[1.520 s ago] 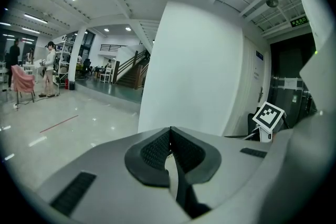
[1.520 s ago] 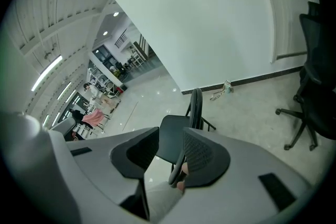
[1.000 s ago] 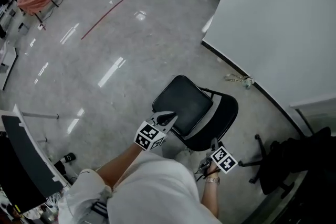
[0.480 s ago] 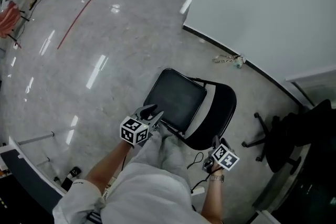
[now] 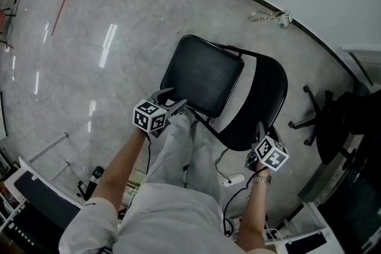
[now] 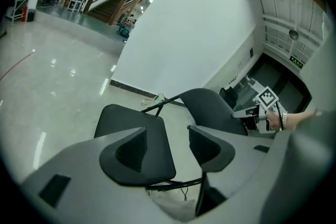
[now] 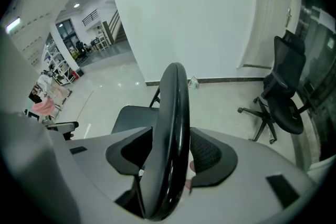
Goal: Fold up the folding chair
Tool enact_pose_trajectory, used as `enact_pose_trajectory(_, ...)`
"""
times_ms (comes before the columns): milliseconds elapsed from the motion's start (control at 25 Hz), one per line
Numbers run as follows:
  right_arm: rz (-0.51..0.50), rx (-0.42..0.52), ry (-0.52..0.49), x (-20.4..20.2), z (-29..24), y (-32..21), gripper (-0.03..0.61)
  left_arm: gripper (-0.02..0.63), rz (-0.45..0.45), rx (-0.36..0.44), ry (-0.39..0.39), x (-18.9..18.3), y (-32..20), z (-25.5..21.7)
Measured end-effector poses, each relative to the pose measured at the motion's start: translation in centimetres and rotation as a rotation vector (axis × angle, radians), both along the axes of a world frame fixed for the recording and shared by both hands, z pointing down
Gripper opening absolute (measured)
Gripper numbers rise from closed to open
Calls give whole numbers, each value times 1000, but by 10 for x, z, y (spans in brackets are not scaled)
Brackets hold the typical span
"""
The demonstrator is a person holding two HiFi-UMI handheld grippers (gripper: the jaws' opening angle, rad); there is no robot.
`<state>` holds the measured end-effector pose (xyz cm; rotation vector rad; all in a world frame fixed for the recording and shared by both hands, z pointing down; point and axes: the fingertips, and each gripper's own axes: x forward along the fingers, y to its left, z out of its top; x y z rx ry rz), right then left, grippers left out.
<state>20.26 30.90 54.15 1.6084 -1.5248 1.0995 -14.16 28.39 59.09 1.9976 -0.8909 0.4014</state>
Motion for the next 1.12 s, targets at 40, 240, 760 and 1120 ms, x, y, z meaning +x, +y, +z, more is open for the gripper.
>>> enact_pose_trajectory(40,-7,-2,12,3,5,-7,198,242,13,-15,-10,-1,-4,14)
enact_pose_trajectory(240,-26,-22,37,7,31,-29,198,253,44,-93,-54,-15,-28,83)
enact_pose_trajectory(760,-25,-71,99,4,49,-26,204,267,-3,-269,-105,-82,-62,243)
enact_pose_trajectory(1120,-23,-71,114,4,49,-30,207,367,27,-325,-31,-89,-96,319)
